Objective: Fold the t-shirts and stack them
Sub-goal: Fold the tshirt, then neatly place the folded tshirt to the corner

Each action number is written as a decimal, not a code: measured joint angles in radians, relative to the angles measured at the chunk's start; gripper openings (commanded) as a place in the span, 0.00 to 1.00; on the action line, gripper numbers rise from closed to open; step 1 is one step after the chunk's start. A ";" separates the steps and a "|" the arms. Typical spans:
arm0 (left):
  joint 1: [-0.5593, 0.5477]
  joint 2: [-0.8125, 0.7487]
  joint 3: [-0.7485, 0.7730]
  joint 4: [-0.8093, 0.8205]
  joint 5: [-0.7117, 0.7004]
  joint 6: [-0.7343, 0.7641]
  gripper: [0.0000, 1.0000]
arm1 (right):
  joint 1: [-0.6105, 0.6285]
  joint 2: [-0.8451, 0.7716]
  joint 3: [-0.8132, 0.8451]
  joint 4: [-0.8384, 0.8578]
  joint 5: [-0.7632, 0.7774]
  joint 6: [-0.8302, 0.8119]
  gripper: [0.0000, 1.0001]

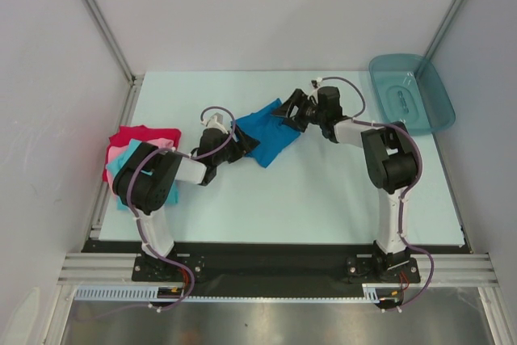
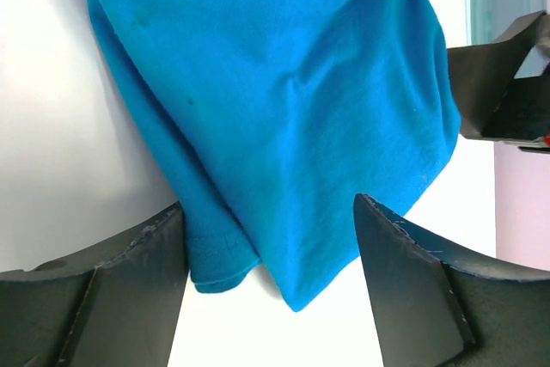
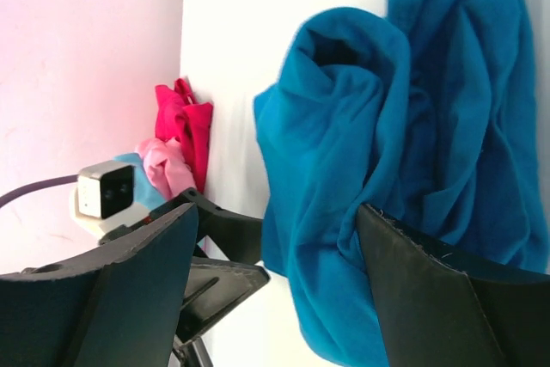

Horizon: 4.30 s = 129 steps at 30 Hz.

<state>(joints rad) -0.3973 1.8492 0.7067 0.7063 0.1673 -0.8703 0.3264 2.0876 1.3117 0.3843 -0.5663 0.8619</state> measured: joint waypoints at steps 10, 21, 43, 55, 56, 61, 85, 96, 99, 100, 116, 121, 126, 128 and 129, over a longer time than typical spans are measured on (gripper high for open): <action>0.001 -0.013 -0.013 -0.006 -0.003 0.008 0.77 | -0.006 0.014 0.001 -0.066 0.010 -0.037 0.82; 0.002 -0.018 -0.034 0.012 -0.003 0.009 0.75 | -0.032 -0.038 0.000 -0.149 0.054 -0.078 0.82; 0.005 -0.037 -0.047 -0.006 -0.003 0.017 0.73 | -0.073 -0.100 -0.148 -0.140 0.078 -0.091 0.83; 0.008 -0.053 -0.058 -0.018 -0.003 0.026 0.73 | -0.080 -0.081 -0.242 -0.020 0.048 -0.043 0.88; 0.008 -0.053 -0.058 -0.018 -0.003 0.026 0.73 | -0.082 -0.081 -0.248 -0.009 0.045 -0.042 0.88; 0.008 -0.055 -0.058 -0.020 -0.003 0.026 0.73 | -0.096 -0.081 -0.264 0.020 0.031 -0.035 0.89; 0.041 -0.082 -0.060 -0.068 -0.003 0.060 0.66 | -0.013 0.035 -0.133 0.060 0.029 0.052 0.84; 0.042 -0.018 -0.049 0.021 0.016 0.046 0.66 | -0.021 0.011 -0.150 0.027 0.039 0.023 0.84; 0.042 0.018 -0.021 0.045 0.024 0.035 0.66 | -0.029 0.000 -0.153 0.004 0.043 0.013 0.84; 0.042 0.031 -0.008 0.049 0.027 0.033 0.66 | -0.032 -0.003 -0.153 -0.002 0.043 0.011 0.84; -0.013 0.159 0.160 0.039 0.019 0.031 0.59 | -0.051 -0.023 -0.153 -0.058 0.047 -0.008 0.82; -0.015 0.157 0.153 0.023 0.016 0.034 0.42 | -0.043 -0.020 -0.144 -0.070 0.057 -0.003 0.60; -0.016 0.135 0.137 -0.034 0.008 0.051 0.17 | -0.027 -0.006 -0.118 -0.071 0.065 0.016 0.00; -0.018 0.122 0.137 -0.066 -0.001 0.061 0.01 | -0.019 -0.003 -0.118 -0.067 0.065 0.020 0.00; -0.018 0.115 0.137 -0.078 -0.004 0.068 0.00 | -0.015 -0.003 -0.120 -0.063 0.066 0.020 0.00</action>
<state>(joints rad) -0.4152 1.9644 0.8440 0.6285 0.1635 -0.8024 0.3111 2.0842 1.1915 0.3214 -0.4999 0.8818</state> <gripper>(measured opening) 0.074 0.068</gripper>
